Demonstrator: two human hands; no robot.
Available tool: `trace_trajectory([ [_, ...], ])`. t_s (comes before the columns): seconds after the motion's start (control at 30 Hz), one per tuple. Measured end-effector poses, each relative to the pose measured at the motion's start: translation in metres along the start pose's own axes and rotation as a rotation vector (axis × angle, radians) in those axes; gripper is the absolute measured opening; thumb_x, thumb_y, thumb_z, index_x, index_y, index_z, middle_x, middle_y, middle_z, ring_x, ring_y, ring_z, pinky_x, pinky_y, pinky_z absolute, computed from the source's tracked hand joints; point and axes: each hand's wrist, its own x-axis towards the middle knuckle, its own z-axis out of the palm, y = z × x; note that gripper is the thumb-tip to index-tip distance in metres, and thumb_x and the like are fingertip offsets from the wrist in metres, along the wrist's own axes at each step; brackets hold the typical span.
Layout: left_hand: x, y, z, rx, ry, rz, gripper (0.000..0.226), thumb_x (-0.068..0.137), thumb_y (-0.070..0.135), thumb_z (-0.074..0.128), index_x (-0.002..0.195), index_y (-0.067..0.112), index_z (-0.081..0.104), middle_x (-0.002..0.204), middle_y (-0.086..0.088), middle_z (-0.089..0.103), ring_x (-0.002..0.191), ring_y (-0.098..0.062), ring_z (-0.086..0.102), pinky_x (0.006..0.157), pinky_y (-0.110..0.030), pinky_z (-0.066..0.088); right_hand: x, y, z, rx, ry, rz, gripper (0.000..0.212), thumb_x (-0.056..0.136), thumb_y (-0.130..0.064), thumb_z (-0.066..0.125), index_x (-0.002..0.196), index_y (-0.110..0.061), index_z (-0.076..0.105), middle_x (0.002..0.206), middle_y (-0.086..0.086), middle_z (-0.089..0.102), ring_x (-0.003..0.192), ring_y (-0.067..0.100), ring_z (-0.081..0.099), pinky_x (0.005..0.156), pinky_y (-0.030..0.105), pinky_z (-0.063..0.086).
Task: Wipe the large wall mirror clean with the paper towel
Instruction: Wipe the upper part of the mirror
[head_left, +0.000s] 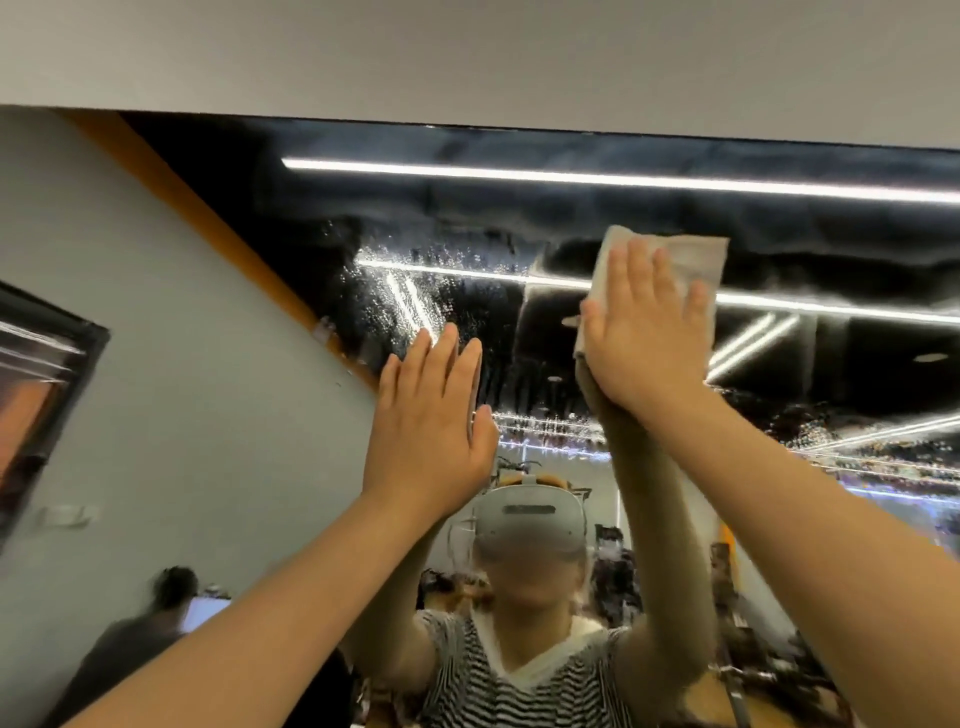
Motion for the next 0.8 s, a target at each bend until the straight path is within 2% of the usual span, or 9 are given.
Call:
trace_trajectory([
  [0.13, -0.001, 0.0, -0.001, -0.029, 0.001, -0.002, 0.071, 0.088, 0.045, 0.02, 0.151, 0.016, 0.03, 0.16, -0.005, 0.022, 0.149, -0.023, 0.01, 0.117, -0.038, -0.002, 0.001, -0.043, 0.008, 0.0, -0.02, -0.11, 0.061, 0.104, -0.04, 0.013, 0.155, -0.014, -0.007, 0.163, 0.007, -0.006, 0.15, 0.025, -0.006, 0.118, 0.049, -0.004],
  [0.53, 0.0, 0.0, -0.001, -0.046, 0.047, -0.019, 0.07, 0.087, 0.049, 0.022, 0.149, 0.019, 0.035, 0.158, -0.002, 0.027, 0.148, -0.019, 0.014, 0.117, -0.036, 0.002, 0.001, -0.044, 0.02, 0.122, 0.037, -0.131, 0.063, 0.102, -0.041, 0.015, 0.155, -0.013, -0.004, 0.163, 0.007, -0.007, 0.149, 0.024, -0.009, 0.117, 0.047, -0.009],
  [0.8, 0.001, -0.001, -0.001, -0.046, 0.046, -0.018, 0.07, 0.087, 0.05, 0.023, 0.15, 0.021, 0.032, 0.159, 0.002, 0.024, 0.142, -0.002, 0.003, 0.116, -0.029, -0.002, 0.001, -0.043, 0.023, 0.124, 0.055, -0.14, 0.065, 0.101, -0.043, 0.013, 0.155, -0.012, -0.005, 0.163, 0.008, -0.009, 0.149, 0.024, -0.01, 0.116, 0.048, -0.011],
])
